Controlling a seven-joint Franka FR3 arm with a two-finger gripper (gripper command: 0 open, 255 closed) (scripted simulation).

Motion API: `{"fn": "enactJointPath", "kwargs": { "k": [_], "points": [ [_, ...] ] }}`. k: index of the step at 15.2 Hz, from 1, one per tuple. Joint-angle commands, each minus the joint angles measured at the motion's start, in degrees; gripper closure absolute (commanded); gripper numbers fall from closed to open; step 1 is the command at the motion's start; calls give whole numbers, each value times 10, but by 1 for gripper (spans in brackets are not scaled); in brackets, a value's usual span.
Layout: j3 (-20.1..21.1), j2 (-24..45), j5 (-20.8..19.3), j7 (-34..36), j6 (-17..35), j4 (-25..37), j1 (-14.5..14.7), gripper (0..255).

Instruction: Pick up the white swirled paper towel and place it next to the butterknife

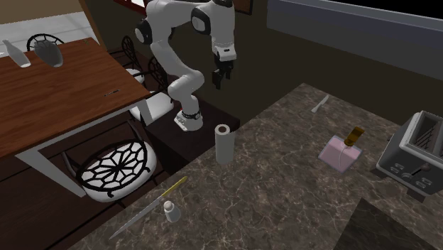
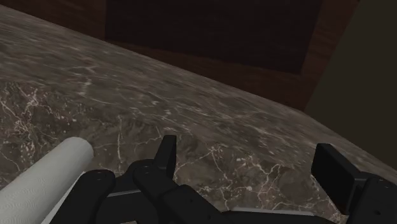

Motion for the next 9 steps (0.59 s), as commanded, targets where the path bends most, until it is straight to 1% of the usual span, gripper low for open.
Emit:
{"fn": "enactJointPath", "kwargs": {
  "k": [1,9],
  "points": [
    [0,0,0,0,0,0,0,0],
    [-68,124,-46,-71,72,62,-17,0]
  ]
}}
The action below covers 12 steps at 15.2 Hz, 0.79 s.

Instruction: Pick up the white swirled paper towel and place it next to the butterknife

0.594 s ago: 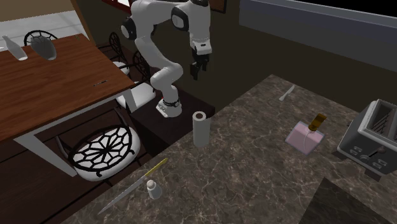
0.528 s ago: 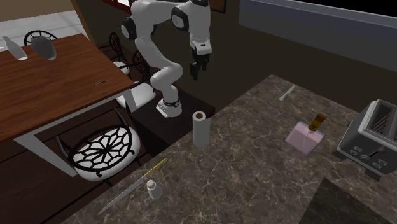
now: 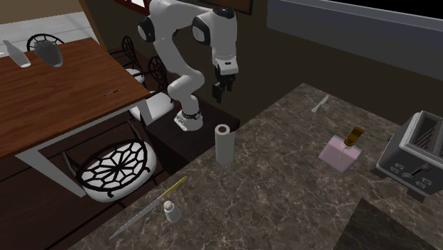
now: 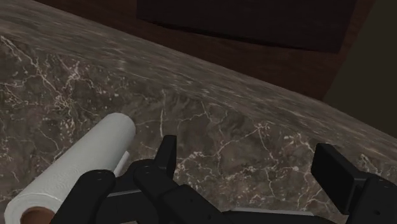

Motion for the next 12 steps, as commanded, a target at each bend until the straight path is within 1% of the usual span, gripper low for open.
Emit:
{"fn": "enactJointPath", "kwargs": {
  "k": [1,7,12],
  "points": [
    [-17,39,-8,-18,19,24,-3,0],
    [-65,147,-15,-71,58,101,-10,0],
    [-103,245,-3,-119,77,185,-18,0]
  ]
}}
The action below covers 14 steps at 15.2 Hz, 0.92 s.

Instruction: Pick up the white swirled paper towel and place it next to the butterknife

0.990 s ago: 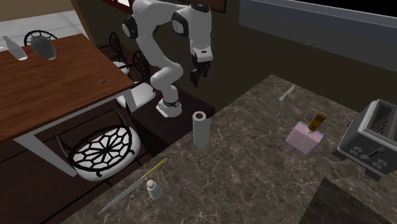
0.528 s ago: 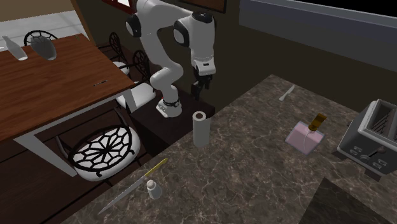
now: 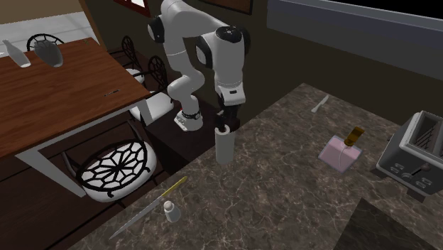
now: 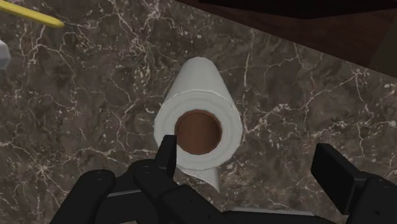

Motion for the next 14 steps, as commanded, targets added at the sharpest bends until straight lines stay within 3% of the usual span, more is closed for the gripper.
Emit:
{"fn": "enactJointPath", "kwargs": {
  "k": [1,9,14],
  "points": [
    [-17,41,7,-23,5,38,-5,0],
    [-20,49,8,-27,60,-9,-7,0],
    [-20,49,8,-27,64,-13,-7,0]
  ]
}}
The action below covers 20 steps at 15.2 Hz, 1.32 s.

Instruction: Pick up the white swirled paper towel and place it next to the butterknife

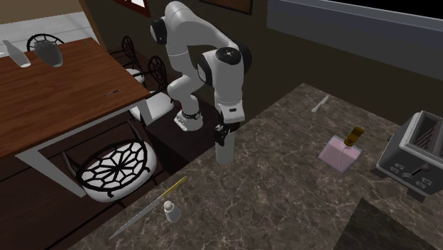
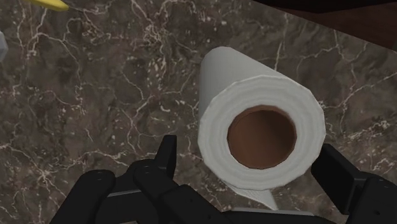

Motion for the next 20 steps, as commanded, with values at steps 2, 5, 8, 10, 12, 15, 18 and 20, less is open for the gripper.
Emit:
{"fn": "enactJointPath", "kwargs": {
  "k": [2,5,8,10,12,15,18,20],
  "points": [
    [0,0,0,0,0,0,0,0],
    [0,0,0,0,0,0,0,255],
    [0,0,0,0,0,0,0,255],
    [0,0,0,0,0,0,0,255],
    [0,0,0,0,0,0,0,255],
    [0,0,0,0,-15,15,0,255],
    [1,1,1,0,-38,39,1,255],
    [1,2,1,0,-54,56,1,255]
  ]
}}
